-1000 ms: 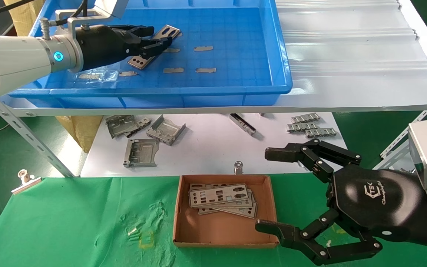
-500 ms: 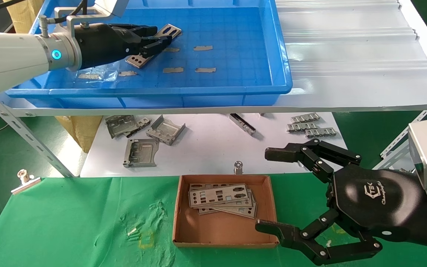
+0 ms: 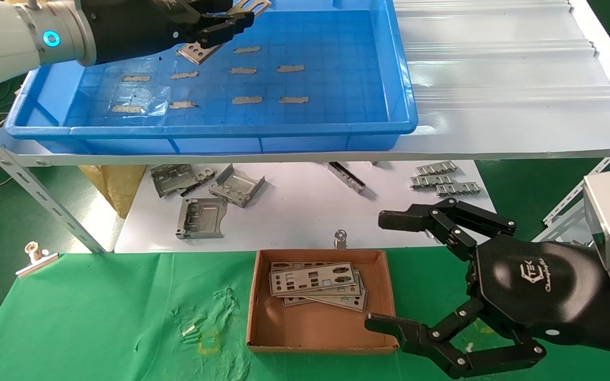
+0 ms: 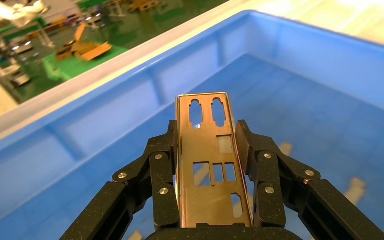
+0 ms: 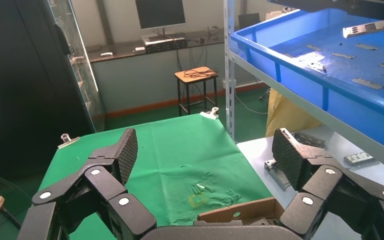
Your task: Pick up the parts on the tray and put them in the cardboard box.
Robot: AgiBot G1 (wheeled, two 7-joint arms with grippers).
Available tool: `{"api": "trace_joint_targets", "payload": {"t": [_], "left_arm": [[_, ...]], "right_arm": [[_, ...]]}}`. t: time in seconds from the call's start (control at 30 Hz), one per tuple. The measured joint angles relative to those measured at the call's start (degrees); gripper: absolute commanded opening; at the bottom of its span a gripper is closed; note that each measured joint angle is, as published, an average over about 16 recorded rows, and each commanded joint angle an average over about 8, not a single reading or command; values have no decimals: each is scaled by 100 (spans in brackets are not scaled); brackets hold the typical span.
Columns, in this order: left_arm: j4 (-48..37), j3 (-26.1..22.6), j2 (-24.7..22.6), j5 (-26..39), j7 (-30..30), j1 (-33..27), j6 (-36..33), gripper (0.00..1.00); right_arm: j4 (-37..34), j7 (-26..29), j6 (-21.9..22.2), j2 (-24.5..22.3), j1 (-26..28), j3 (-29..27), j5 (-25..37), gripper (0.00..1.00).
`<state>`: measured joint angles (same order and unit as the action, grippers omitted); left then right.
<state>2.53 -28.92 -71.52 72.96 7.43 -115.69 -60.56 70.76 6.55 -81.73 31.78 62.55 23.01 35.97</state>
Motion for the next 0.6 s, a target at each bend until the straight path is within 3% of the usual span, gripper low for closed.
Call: {"api": "trace_joint_targets", "payload": {"t": [0.33,0.6], "left_arm": [[331,-65,325,-9,418,87,-1918,0],[1266,-371,647,-257,700,660,-3019,0]], "right_arm": [[0,0,0,0,0,0,0,100],[0,0,0,0,0,0,0,100]]}}
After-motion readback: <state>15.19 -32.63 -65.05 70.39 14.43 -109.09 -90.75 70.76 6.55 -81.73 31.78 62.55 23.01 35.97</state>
